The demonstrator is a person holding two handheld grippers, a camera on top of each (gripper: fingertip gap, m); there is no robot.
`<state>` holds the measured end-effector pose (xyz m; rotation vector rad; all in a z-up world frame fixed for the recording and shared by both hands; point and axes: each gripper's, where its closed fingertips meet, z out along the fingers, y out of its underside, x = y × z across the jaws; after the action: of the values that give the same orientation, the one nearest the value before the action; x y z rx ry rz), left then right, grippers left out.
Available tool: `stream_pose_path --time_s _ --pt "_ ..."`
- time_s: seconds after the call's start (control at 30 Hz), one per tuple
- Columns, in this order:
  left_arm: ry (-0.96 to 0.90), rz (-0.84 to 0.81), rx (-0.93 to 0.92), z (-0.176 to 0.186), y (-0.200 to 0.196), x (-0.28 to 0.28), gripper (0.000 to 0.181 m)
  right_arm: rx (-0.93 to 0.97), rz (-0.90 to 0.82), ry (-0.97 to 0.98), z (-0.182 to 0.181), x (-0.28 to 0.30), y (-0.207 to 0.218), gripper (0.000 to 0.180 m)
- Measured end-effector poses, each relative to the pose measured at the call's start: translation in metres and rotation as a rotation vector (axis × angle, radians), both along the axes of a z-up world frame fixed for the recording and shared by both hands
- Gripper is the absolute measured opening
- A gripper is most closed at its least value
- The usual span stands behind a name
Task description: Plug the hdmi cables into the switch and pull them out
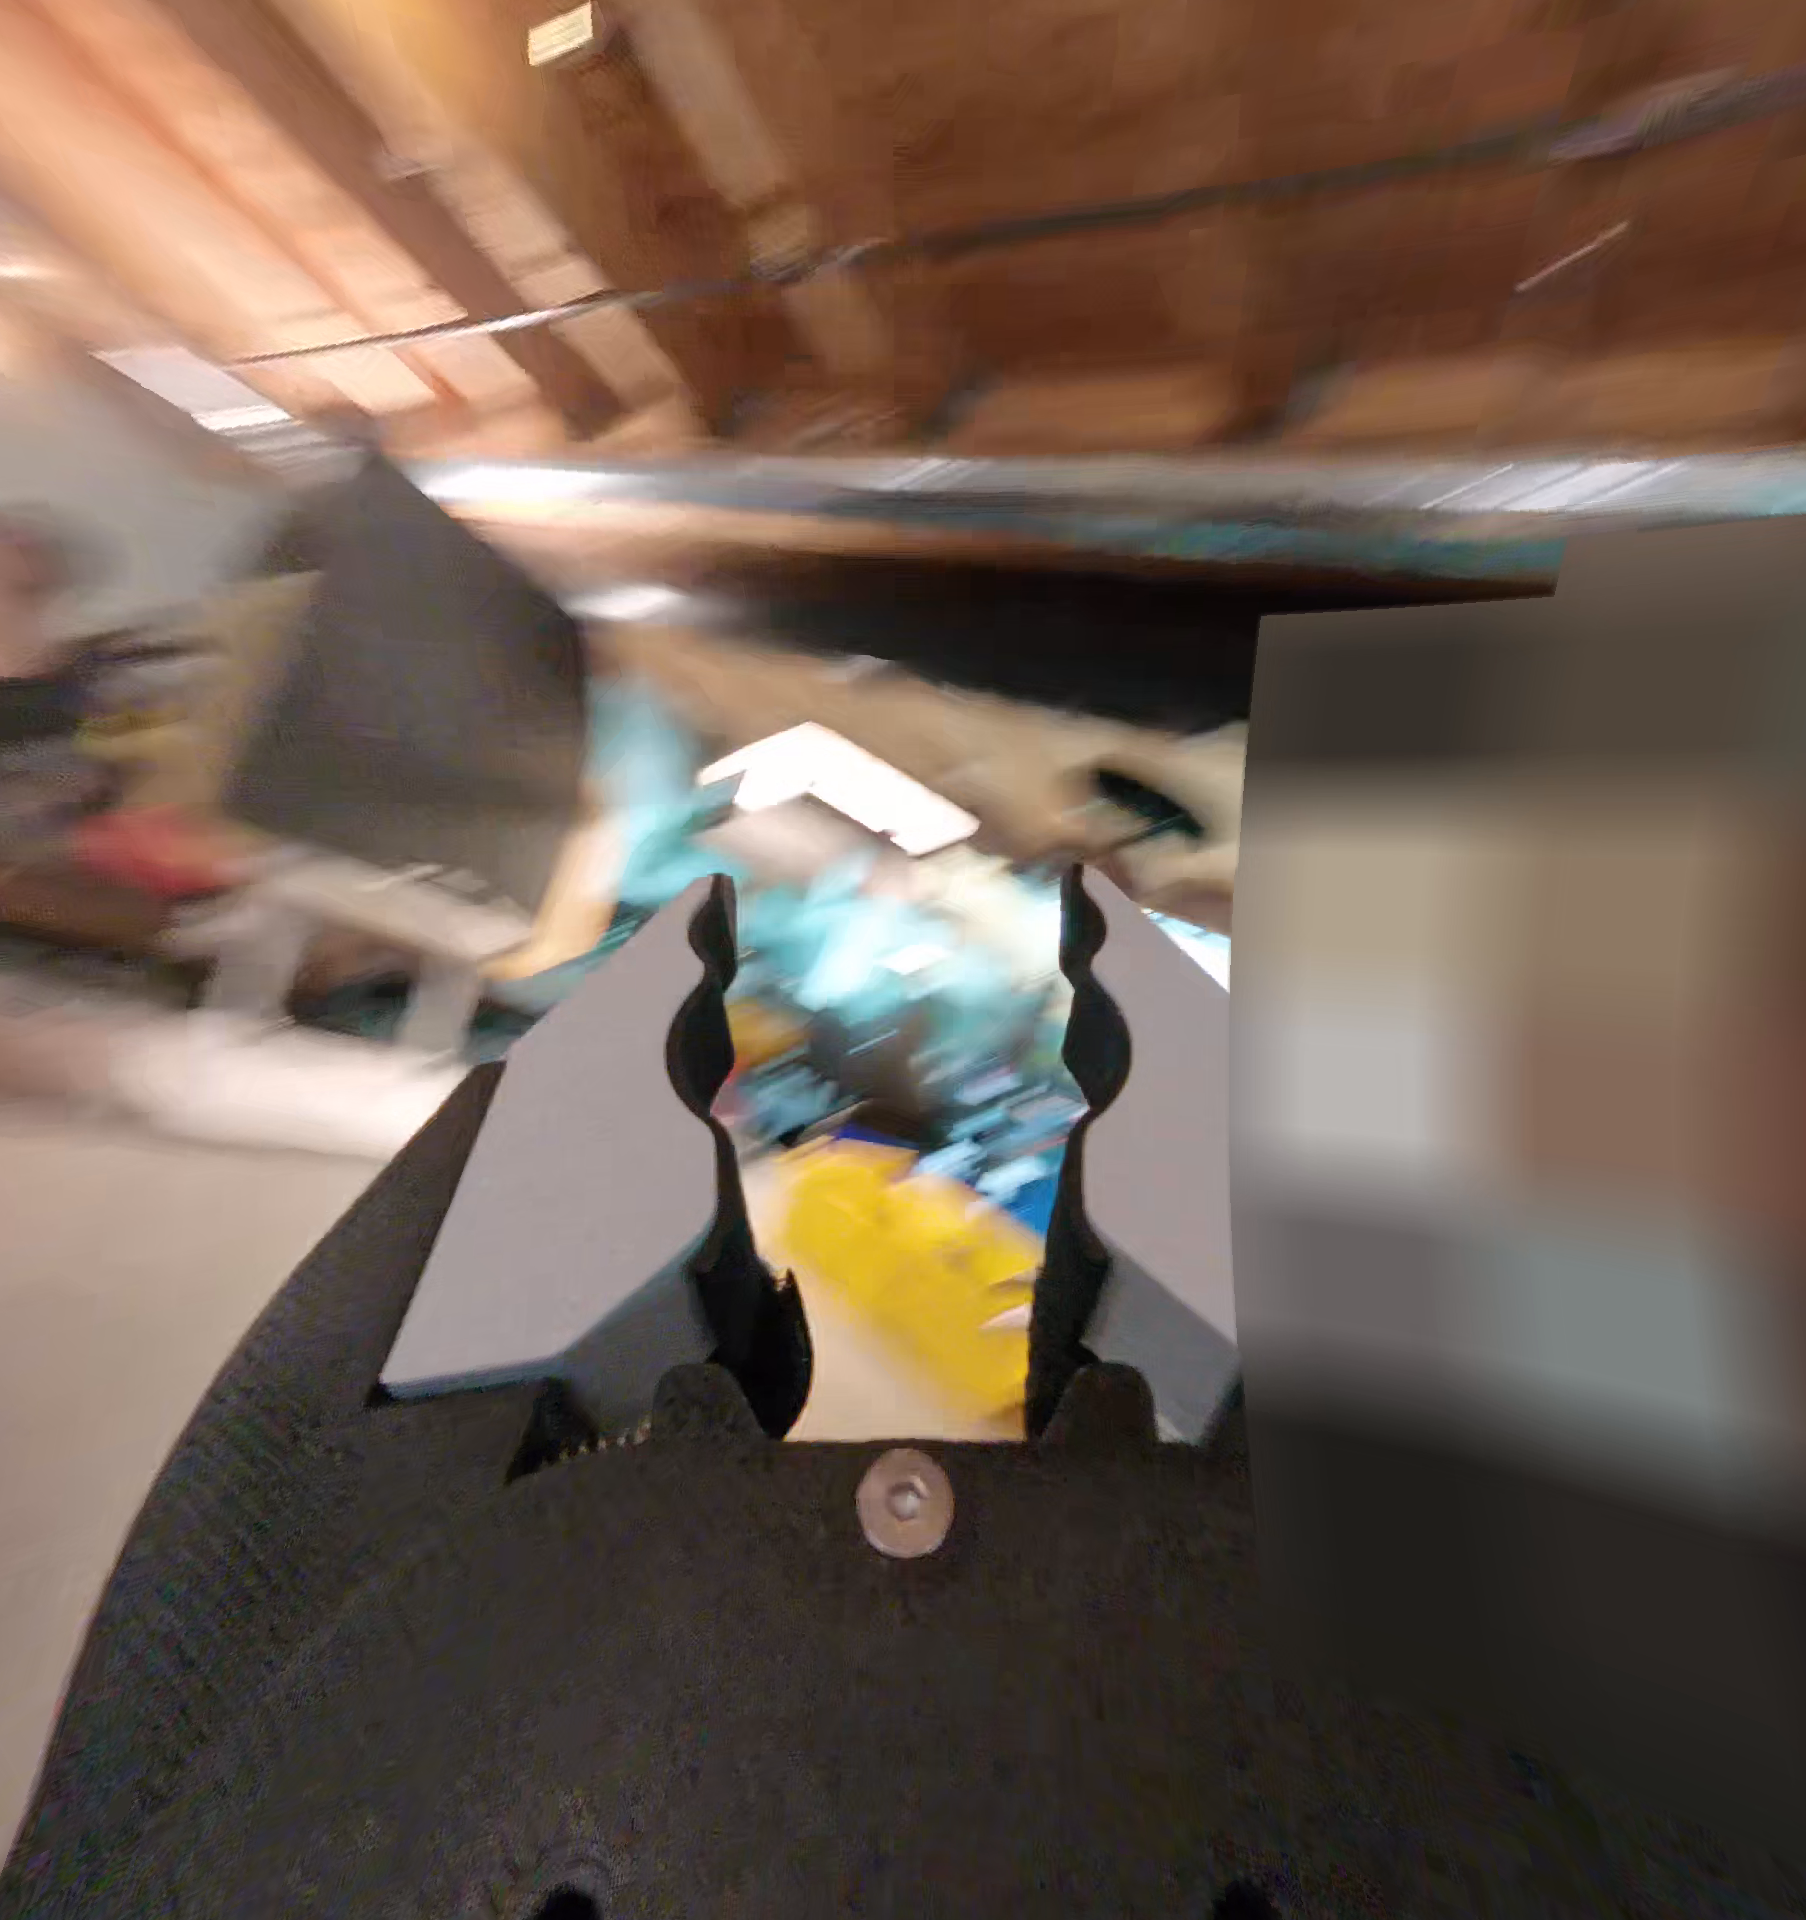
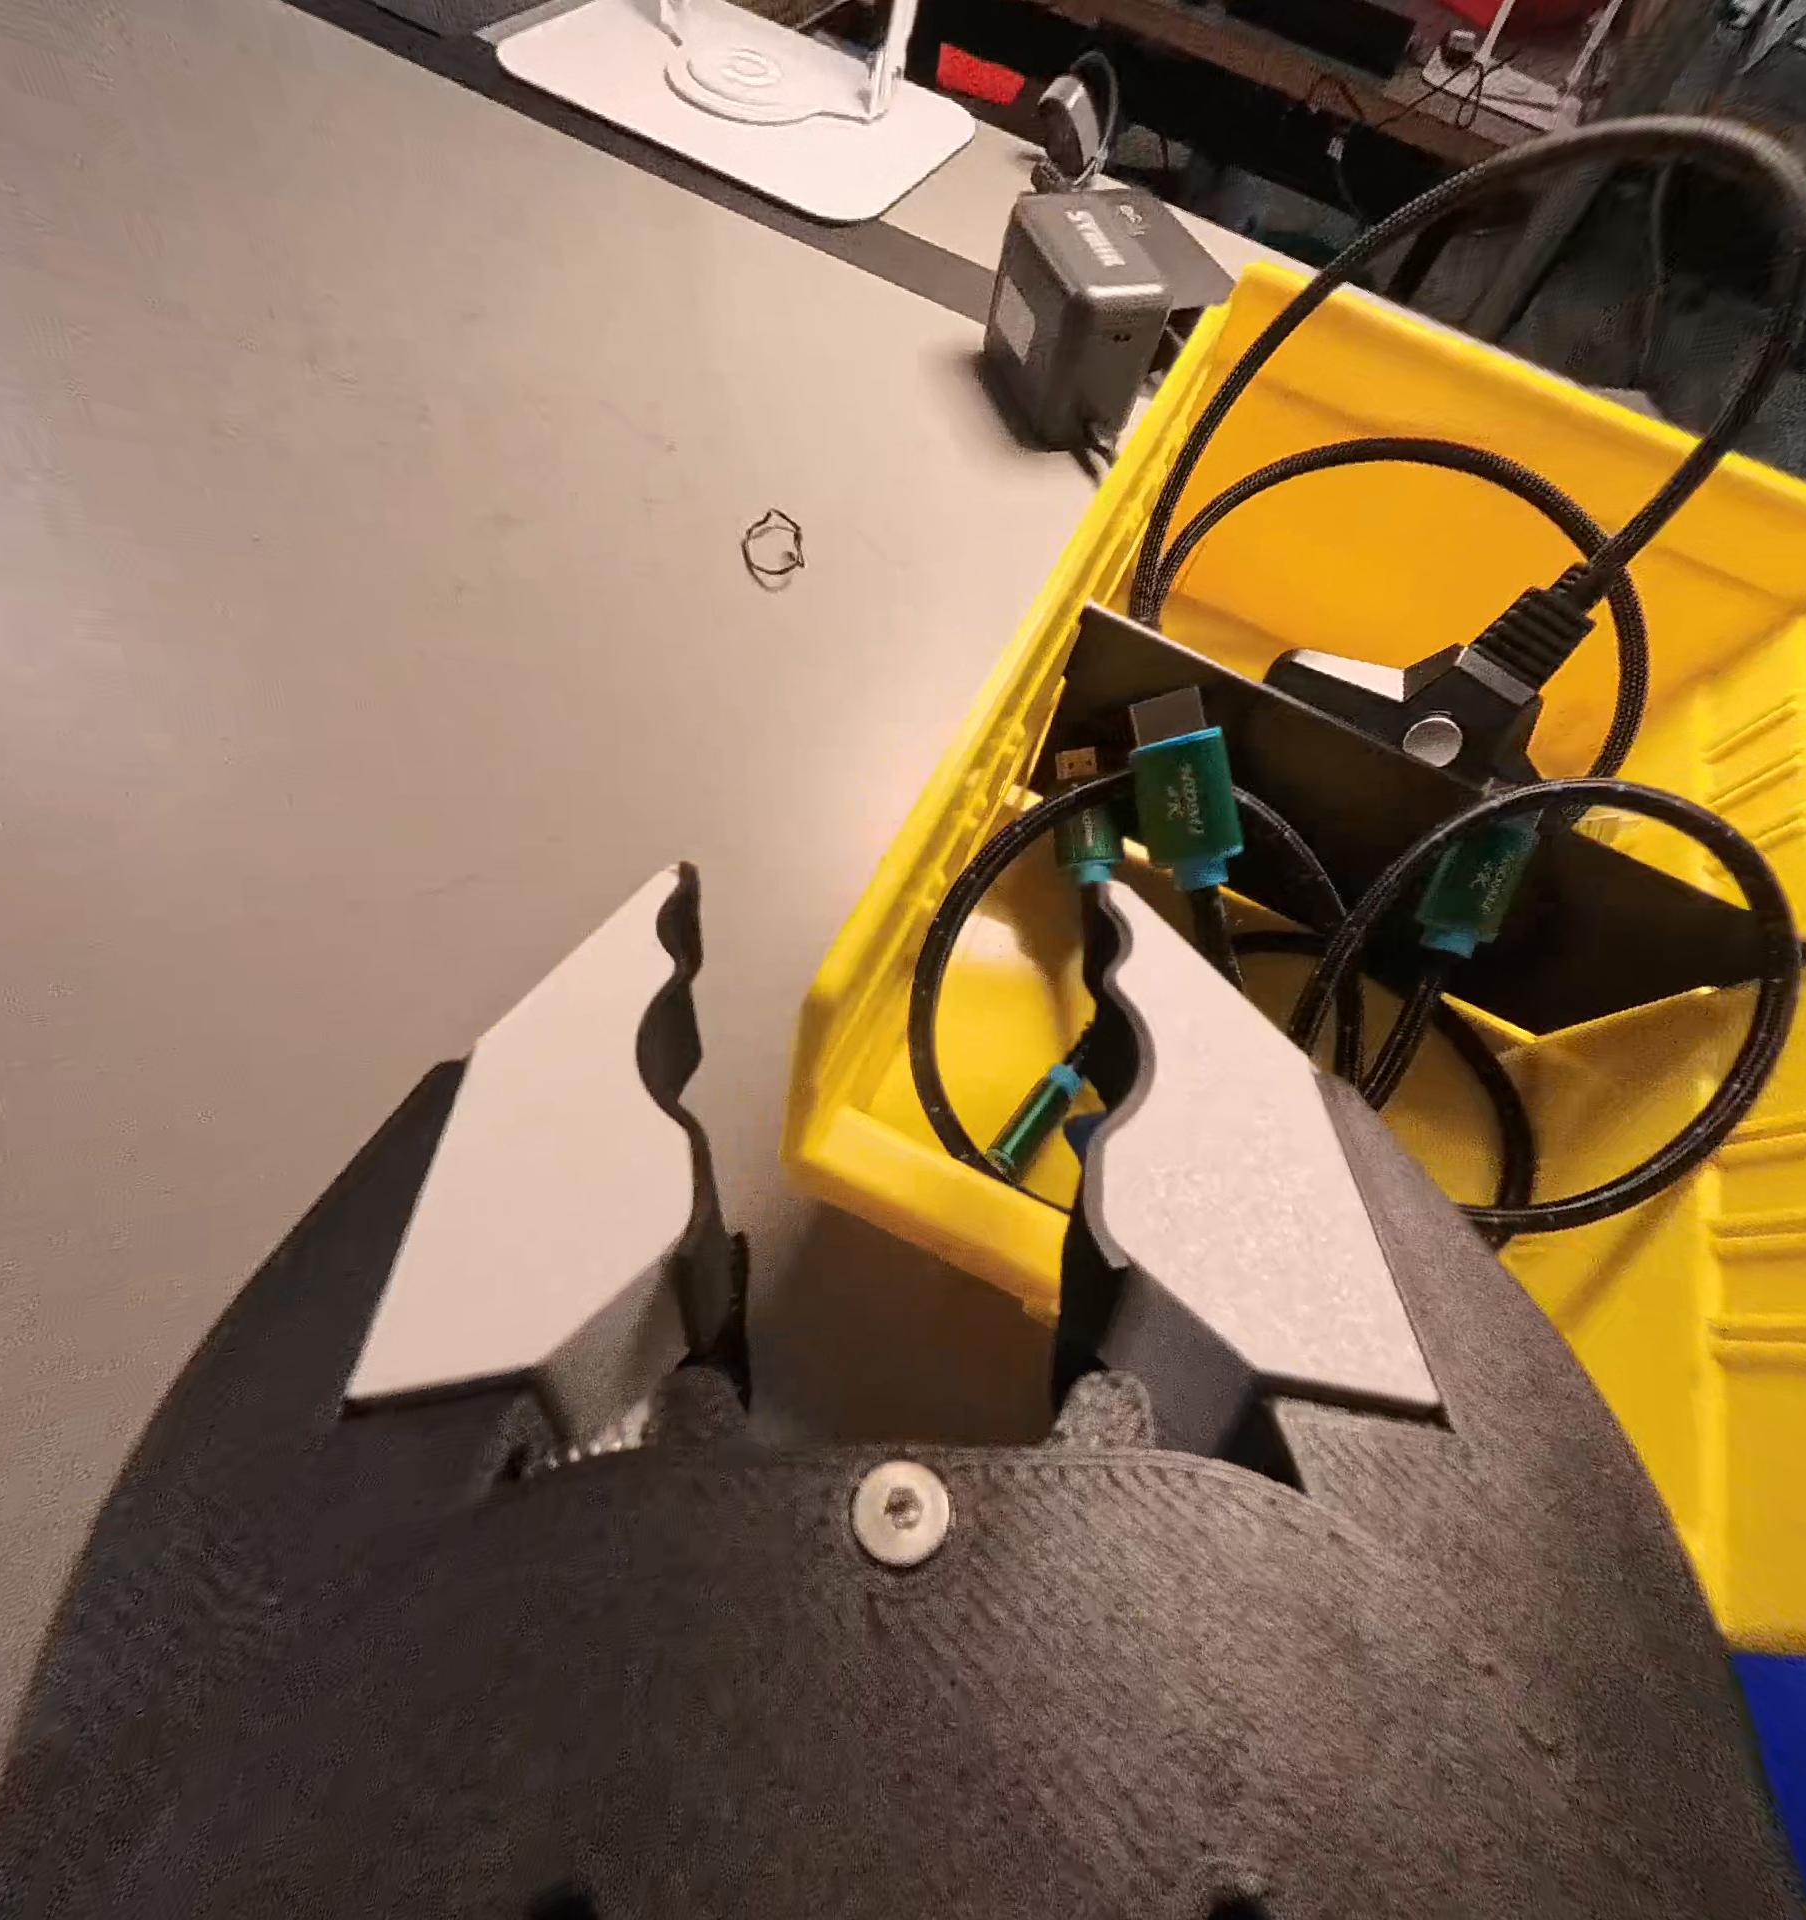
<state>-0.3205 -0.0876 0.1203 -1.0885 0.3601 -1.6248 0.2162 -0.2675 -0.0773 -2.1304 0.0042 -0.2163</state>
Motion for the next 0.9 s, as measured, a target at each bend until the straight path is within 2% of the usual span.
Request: stream_pose_path --time_s 0.03,0.1,0.17,0.2,0.27,0.33,0.4,0.47,0.5,0.6,0.77,0.9 --pt "0.194 0.145 -0.045 -0.031 0.030 -0.004 0.064 -0.003 -0.013 -0.016 -0.005 0.001 0.003 0.080" --pt "0.569 0.416 -0.099 -0.088 0.080 -0.028 0.066 -0.007 -0.024 -0.031 -0.015 -0.001 0.012 0.082" --pt "0.880 0.655 -0.135 -0.132 0.117 -0.064 0.078 -0.033 -0.040 -0.041 -0.026 -0.002 0.022 0.081" --pt "1.000 0.731 -0.141 -0.149 0.130 -0.078 0.082 -0.052 -0.056 -0.064 -0.031 0.001 0.026 0.078" --pt "1.152 0.762 -0.155 -0.179 0.146 -0.086 0.085 -0.088 -0.108 -0.106 -0.041 0.009 0.030 0.064" --pt "1.222 0.730 -0.171 -0.205 0.157 -0.080 0.081 -0.087 -0.164 -0.115 -0.047 0.017 0.032 0.044" --pt "1.291 0.747 -0.166 -0.224 0.168 -0.079 0.071 -0.064 -0.208 -0.122 -0.046 0.021 0.030 0.036" --pt "1.347 0.776 -0.138 -0.235 0.176 -0.081 0.045 -0.062 -0.261 -0.188 -0.044 0.029 0.021 0.023" --pt "1.343 0.774 -0.109 -0.236 0.176 -0.078 0.040 -0.059 -0.273 -0.214 -0.043 0.030 0.016 0.016" --pt "1.285 0.756 -0.009 -0.228 0.170 -0.065 0.009 -0.034 -0.259 -0.216 -0.042 0.023 0.002 0.016" --pt "1.263 0.739 0.127 -0.225 0.150 -0.058 0.004 -0.016 -0.218 -0.267 -0.040 0.001 -0.026 0.017" --pt "1.241 0.650 0.207 -0.225 0.121 -0.043 0.004 -0.015 -0.151 -0.272 -0.041 -0.028 -0.048 0.015"
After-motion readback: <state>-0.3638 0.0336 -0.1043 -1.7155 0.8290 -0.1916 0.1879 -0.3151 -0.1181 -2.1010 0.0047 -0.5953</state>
